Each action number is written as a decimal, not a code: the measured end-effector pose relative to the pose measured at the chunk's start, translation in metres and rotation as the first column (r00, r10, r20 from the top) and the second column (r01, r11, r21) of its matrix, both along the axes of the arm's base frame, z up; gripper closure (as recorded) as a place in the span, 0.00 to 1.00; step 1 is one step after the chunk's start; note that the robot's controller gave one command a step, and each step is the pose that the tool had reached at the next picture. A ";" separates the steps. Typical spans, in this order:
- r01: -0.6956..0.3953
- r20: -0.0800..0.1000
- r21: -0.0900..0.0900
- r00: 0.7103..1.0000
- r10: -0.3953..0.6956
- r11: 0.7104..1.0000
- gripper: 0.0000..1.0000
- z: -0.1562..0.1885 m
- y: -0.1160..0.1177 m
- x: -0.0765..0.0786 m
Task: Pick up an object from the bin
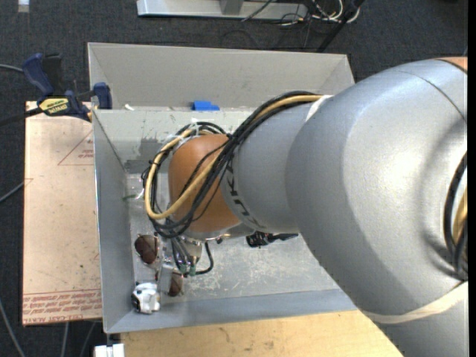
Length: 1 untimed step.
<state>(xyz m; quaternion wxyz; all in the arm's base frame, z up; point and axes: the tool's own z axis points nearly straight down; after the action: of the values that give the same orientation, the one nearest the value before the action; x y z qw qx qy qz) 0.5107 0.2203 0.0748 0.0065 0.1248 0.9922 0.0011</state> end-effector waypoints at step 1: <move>-0.017 -0.008 0.000 1.000 0.017 1.000 1.00 -0.003 -0.012 -0.001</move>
Offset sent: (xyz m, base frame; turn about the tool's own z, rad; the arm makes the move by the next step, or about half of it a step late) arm 0.0000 0.0000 0.0000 0.0000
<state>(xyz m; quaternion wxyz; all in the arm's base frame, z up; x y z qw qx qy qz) 0.5101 0.2082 0.0716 0.0026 0.1162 0.9932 0.0006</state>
